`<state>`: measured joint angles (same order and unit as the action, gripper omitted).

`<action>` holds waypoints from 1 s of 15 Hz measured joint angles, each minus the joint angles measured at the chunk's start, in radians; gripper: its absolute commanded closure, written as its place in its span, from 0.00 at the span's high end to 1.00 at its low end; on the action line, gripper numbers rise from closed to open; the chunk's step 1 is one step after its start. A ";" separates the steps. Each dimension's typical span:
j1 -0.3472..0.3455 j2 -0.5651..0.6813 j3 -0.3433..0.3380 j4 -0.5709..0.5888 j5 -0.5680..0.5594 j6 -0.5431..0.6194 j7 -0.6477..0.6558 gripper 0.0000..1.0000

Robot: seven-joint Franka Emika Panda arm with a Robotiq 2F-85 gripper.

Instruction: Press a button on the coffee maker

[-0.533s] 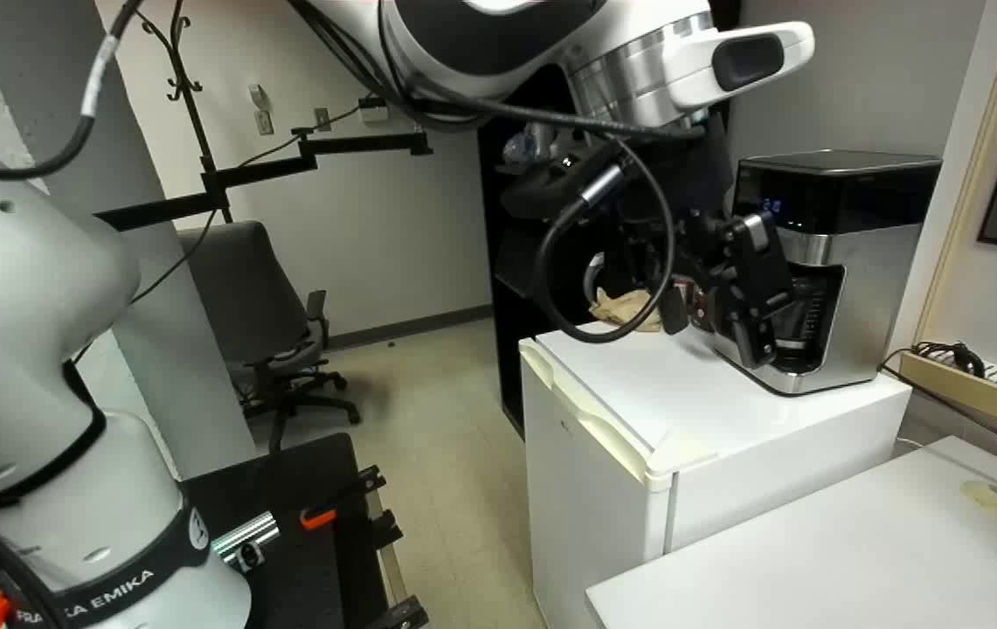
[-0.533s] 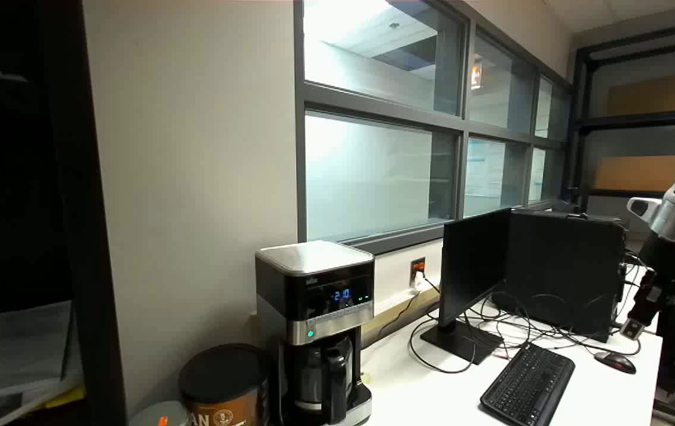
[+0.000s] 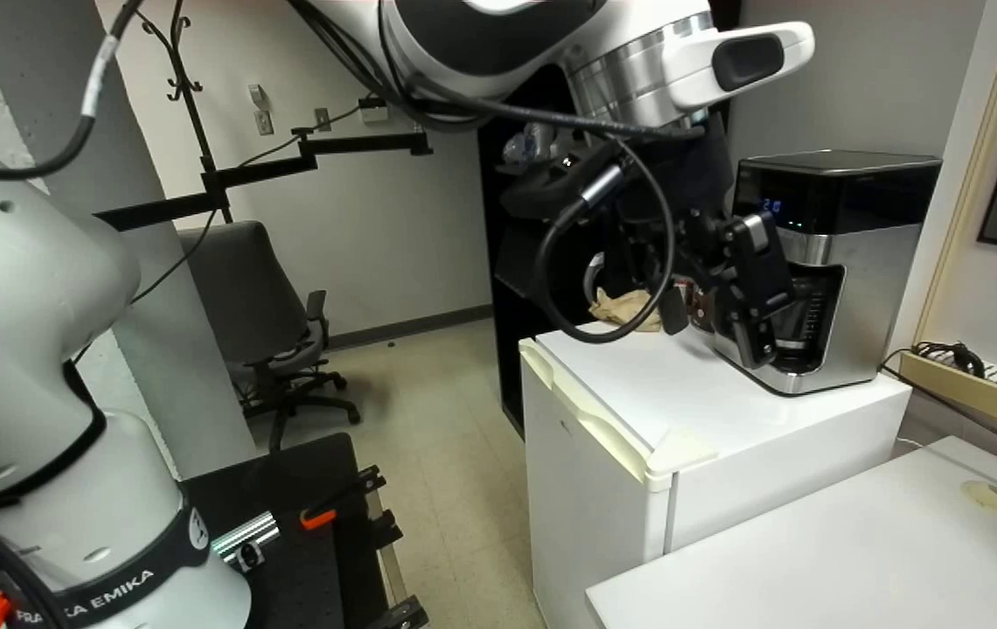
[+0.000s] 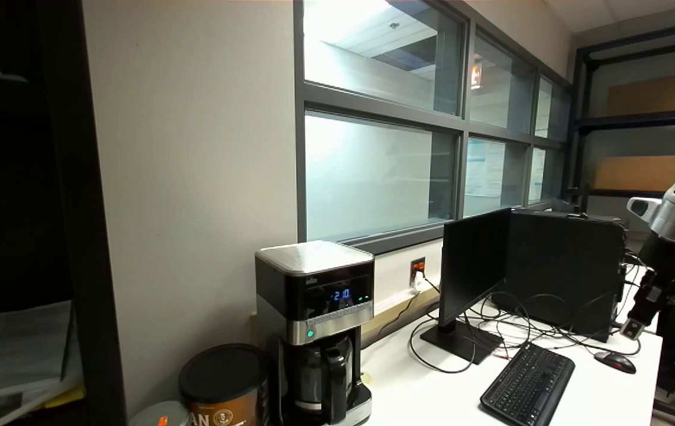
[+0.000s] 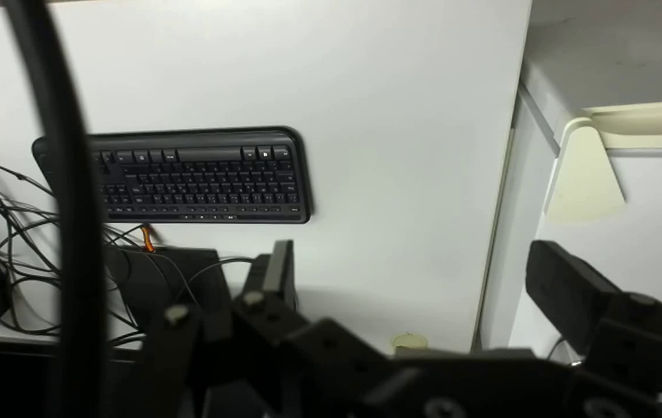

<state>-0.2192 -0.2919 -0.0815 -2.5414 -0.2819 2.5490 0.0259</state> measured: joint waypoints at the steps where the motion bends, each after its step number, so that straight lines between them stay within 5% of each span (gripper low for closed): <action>1: 0.000 0.000 0.000 0.000 0.000 0.000 0.000 1.00; 15: 0.081 0.119 0.048 0.108 -0.008 -0.004 -0.042 1.00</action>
<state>-0.1386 -0.1728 -0.0332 -2.4336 -0.2901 2.5446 -0.0159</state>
